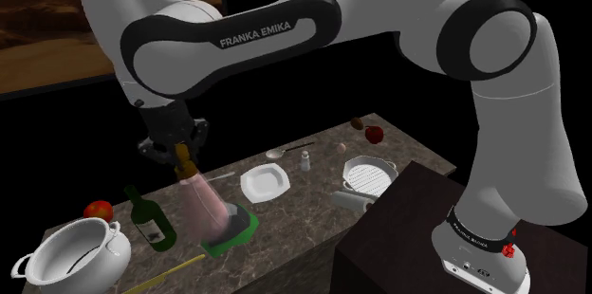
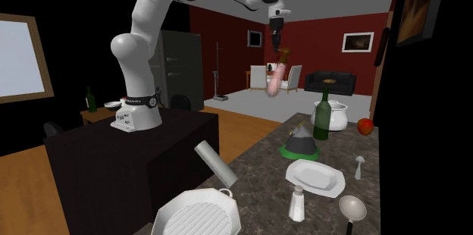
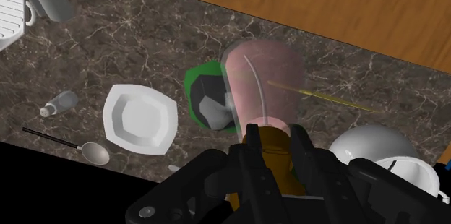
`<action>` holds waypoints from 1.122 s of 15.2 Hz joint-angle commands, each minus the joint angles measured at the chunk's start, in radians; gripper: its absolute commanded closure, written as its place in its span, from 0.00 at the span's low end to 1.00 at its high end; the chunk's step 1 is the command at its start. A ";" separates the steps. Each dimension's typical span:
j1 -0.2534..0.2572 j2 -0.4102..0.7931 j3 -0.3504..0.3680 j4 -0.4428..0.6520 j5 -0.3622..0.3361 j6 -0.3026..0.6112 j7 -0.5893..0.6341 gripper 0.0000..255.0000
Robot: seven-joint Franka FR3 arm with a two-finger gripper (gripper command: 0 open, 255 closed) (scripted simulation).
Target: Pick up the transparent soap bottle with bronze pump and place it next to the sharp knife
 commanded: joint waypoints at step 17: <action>-0.011 0.035 -0.012 -0.193 -0.022 0.225 0.027 1.00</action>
